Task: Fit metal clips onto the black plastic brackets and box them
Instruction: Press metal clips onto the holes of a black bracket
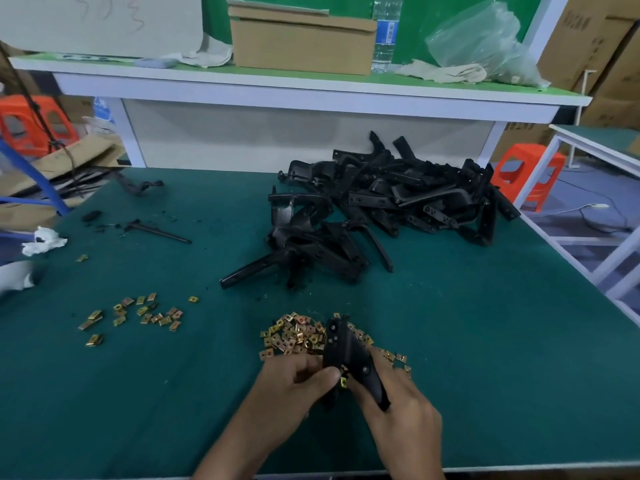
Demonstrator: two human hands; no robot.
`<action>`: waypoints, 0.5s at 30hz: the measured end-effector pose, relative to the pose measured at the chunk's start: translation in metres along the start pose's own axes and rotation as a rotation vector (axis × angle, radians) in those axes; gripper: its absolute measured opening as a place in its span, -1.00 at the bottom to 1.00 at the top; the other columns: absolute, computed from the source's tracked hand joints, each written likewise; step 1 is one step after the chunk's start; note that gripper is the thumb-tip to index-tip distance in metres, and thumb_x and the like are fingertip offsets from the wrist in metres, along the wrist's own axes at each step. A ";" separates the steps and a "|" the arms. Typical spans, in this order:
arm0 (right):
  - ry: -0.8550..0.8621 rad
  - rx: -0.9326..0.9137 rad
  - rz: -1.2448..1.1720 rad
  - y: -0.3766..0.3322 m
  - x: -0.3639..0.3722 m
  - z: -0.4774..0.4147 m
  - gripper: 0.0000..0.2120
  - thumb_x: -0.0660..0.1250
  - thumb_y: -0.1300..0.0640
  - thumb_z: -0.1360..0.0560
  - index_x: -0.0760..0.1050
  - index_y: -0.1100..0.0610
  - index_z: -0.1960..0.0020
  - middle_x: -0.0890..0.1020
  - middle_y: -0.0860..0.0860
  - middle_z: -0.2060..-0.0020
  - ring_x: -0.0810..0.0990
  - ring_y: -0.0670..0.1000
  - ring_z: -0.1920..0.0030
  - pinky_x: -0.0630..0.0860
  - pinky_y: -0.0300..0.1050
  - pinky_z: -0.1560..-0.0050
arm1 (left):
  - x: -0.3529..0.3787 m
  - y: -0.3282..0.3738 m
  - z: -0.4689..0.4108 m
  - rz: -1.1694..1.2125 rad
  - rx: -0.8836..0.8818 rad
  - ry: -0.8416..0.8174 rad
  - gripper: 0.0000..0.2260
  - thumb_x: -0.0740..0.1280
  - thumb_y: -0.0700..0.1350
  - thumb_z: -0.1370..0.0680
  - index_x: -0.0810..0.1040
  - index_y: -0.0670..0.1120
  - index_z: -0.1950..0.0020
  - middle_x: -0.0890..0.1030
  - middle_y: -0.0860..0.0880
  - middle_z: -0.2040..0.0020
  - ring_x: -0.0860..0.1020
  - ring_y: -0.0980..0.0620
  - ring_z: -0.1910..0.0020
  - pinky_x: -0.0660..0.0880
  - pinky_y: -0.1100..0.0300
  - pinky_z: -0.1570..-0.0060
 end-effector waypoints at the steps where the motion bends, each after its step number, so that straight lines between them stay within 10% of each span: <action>1: 0.002 -0.002 0.003 0.000 0.000 0.000 -0.42 0.63 -0.07 -0.31 0.61 -0.14 -0.31 0.61 -0.16 0.25 0.64 -0.02 0.30 0.57 -0.04 0.39 | 0.000 0.000 0.000 -0.011 0.007 -0.005 -0.85 0.39 0.02 -0.59 0.70 0.15 0.16 0.61 0.13 0.36 0.51 0.28 0.38 0.46 0.35 0.33; 9: 0.095 0.041 -0.178 0.007 -0.002 0.003 -0.46 0.61 -0.02 -0.33 0.62 -0.14 -0.29 0.63 -0.26 0.11 0.58 -0.19 0.08 0.50 -0.27 0.16 | -0.011 0.001 -0.018 -0.145 0.091 0.064 -0.54 0.18 0.28 -0.60 0.49 -0.02 0.31 0.50 0.14 0.41 0.40 0.22 0.43 0.34 0.33 0.36; 15: 0.153 0.083 -0.327 0.015 -0.007 0.000 -0.49 0.48 -0.13 -0.36 0.63 -0.01 -0.28 0.67 -0.13 0.11 0.66 -0.12 0.13 0.55 -0.17 0.08 | -0.008 0.017 -0.080 -0.718 0.288 0.261 -0.77 0.21 -0.02 -0.69 0.62 0.01 -0.23 0.65 0.06 -0.12 0.53 0.04 -0.14 0.48 0.10 -0.17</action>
Point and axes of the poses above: each hand's wrist, its own z-axis away from the middle knuckle, its own x-axis out of the palm, y = z × x, the point moved 6 cm from there along -z, towards the middle knuckle
